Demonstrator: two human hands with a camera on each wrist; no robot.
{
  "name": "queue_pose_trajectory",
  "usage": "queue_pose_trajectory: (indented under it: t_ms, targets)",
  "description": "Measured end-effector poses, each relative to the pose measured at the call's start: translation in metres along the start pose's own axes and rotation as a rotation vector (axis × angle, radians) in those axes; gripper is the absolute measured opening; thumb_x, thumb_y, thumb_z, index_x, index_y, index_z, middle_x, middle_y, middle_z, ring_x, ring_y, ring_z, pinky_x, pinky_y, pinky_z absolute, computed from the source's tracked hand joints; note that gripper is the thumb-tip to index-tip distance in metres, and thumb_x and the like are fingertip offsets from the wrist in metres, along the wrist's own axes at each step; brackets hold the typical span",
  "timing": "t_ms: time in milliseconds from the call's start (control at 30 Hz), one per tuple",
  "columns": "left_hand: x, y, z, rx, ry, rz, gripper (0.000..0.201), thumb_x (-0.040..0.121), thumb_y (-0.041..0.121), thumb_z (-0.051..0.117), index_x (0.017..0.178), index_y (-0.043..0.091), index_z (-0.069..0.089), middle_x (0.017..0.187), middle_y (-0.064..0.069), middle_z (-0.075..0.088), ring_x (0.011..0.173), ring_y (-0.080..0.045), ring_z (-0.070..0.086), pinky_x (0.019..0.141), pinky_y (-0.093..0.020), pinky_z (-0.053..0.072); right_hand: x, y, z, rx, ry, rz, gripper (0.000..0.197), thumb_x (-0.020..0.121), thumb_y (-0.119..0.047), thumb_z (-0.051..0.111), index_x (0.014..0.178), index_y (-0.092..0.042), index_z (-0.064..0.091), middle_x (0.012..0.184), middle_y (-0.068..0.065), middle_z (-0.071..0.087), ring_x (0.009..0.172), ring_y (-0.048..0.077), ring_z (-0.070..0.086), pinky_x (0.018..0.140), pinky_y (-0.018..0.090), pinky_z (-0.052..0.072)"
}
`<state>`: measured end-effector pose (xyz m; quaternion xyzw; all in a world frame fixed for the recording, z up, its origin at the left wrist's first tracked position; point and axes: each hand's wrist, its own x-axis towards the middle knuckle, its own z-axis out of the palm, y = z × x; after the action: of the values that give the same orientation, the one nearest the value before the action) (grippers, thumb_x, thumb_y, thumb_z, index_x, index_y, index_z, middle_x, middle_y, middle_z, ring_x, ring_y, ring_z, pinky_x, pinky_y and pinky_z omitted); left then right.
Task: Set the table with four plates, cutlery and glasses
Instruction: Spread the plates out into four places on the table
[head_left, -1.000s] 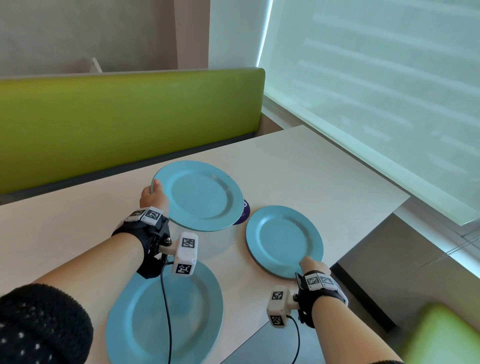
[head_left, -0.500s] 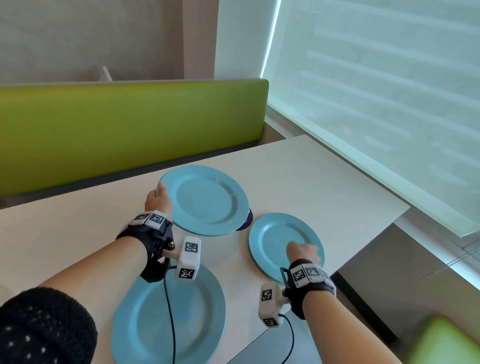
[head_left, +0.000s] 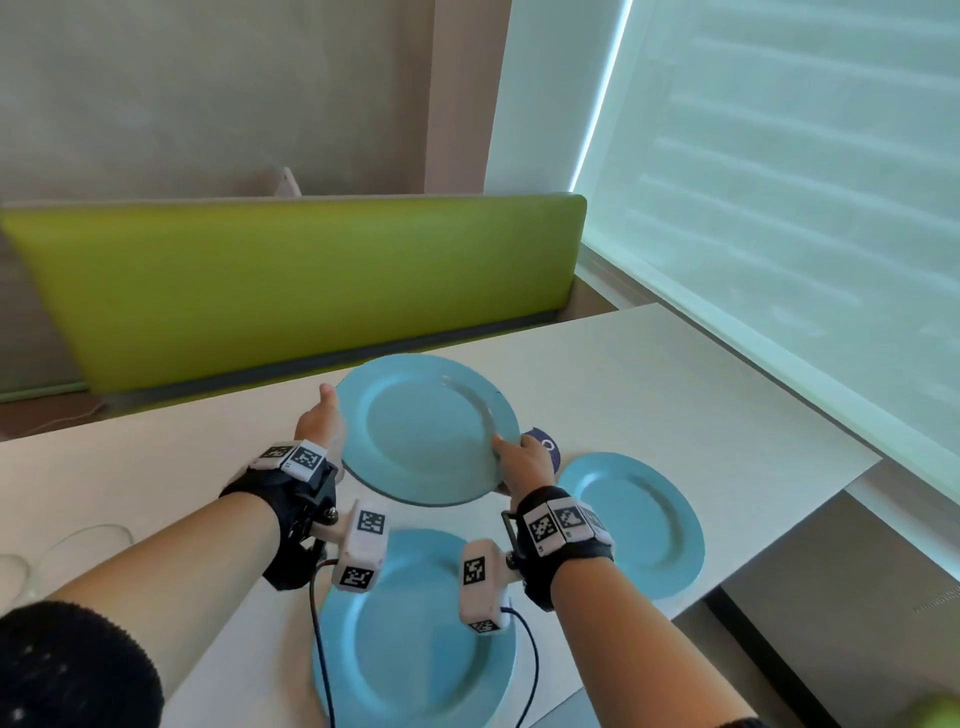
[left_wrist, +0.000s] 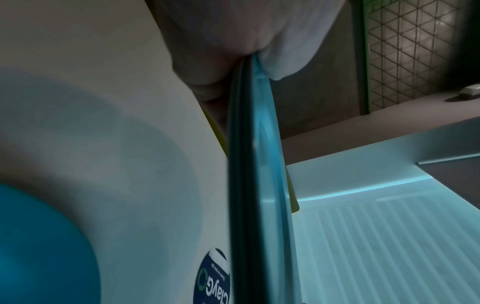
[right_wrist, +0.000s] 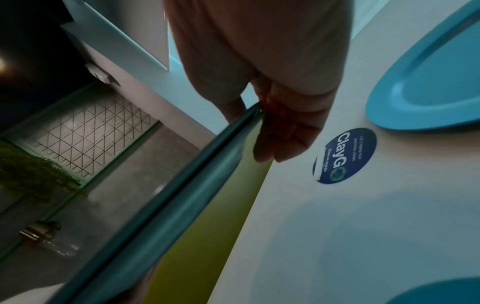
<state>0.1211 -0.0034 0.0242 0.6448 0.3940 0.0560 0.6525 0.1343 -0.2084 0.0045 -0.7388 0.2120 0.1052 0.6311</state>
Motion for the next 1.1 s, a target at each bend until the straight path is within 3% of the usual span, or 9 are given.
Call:
queue_pose_trajectory:
  t_ms: [100,200,367,500,633,767,933,1033,1100]
  targets:
    - [0.01,0.005,-0.032,-0.053,-0.015,-0.028,0.06,0.096,0.047,0.036,0.127,-0.001,0.051,0.126,-0.02,0.059,0.111,-0.038,0.06,0.099,-0.046,0.047,-0.014,0.001,0.025,0.001,-0.009,0.012,0.015,0.091,-0.015,0.054,0.104,-0.008,0.058,0.1,0.014,0.059,0.088,0.029,0.058,0.061,0.033,0.053]
    - [0.018,0.01,-0.061,-0.066,-0.047,-0.004,0.053,0.097,0.041,0.038,0.126,-0.001,0.052,0.116,-0.015,0.061,0.103,-0.032,0.061,0.089,-0.038,0.048,-0.032,-0.001,0.05,0.057,-0.018,-0.004,0.028,0.091,-0.011,0.053,0.119,-0.006,0.055,0.101,0.012,0.058,0.085,0.028,0.057,0.053,0.028,0.048]
    - [0.036,0.009,-0.106,0.028,-0.085,0.071,0.05,0.1,0.033,0.032,0.134,0.0,0.046,0.138,-0.022,0.05,0.127,-0.037,0.05,0.106,-0.044,0.042,-0.049,0.005,0.092,0.098,-0.013,-0.022,0.038,0.091,-0.008,0.052,0.129,-0.009,0.05,0.103,0.012,0.057,0.085,0.028,0.056,0.052,0.027,0.046]
    - [0.051,0.011,-0.134,0.069,0.006,0.039,0.052,0.102,0.03,0.026,0.136,-0.005,0.042,0.142,-0.023,0.044,0.129,-0.038,0.045,0.109,-0.045,0.038,-0.058,0.004,0.108,0.131,-0.058,0.031,0.024,0.093,-0.006,0.051,0.117,-0.004,0.054,0.099,0.013,0.056,0.071,0.022,0.055,0.052,0.029,0.046]
    - [0.072,0.015,-0.157,0.106,0.097,0.024,0.048,0.104,0.02,0.018,0.14,-0.007,0.035,0.146,-0.025,0.037,0.134,-0.038,0.039,0.11,-0.039,0.033,-0.051,0.0,0.117,0.174,-0.034,0.057,0.02,0.093,-0.007,0.051,0.11,0.004,0.056,0.085,0.015,0.056,0.086,0.032,0.055,0.073,0.047,0.052]
    - [0.097,0.014,-0.179,0.015,0.171,0.033,0.048,0.103,0.023,0.022,0.138,-0.004,0.04,0.142,-0.025,0.043,0.13,-0.037,0.045,0.107,-0.041,0.041,-0.043,-0.001,0.122,0.202,0.01,0.093,0.015,0.094,-0.007,0.049,0.104,0.004,0.054,0.096,0.021,0.057,0.09,0.035,0.056,0.09,0.059,0.047]
    - [0.119,0.021,-0.195,-0.126,0.369,-0.037,0.05,0.101,0.029,0.023,0.138,-0.001,0.041,0.143,-0.023,0.043,0.129,-0.04,0.044,0.107,-0.048,0.037,-0.016,0.005,0.119,0.215,0.033,0.129,0.041,0.097,-0.01,0.044,0.135,0.006,0.04,0.108,0.014,0.05,0.095,0.028,0.053,0.095,0.045,0.05]
    - [0.132,0.021,-0.203,-0.16,0.412,-0.026,0.05,0.101,0.029,0.024,0.139,0.0,0.04,0.142,-0.023,0.044,0.129,-0.04,0.045,0.107,-0.047,0.037,-0.005,0.01,0.125,0.259,0.065,0.191,0.042,0.099,-0.009,0.041,0.139,0.003,0.037,0.12,0.017,0.05,0.102,0.029,0.052,0.094,0.039,0.047]
    - [0.142,0.019,-0.207,-0.165,0.422,-0.039,0.051,0.101,0.03,0.024,0.14,0.0,0.039,0.142,-0.023,0.044,0.129,-0.039,0.045,0.107,-0.046,0.037,0.002,0.014,0.132,0.278,0.079,0.219,0.041,0.099,-0.008,0.041,0.138,0.002,0.037,0.135,0.021,0.047,0.117,0.035,0.053,0.095,0.039,0.046]
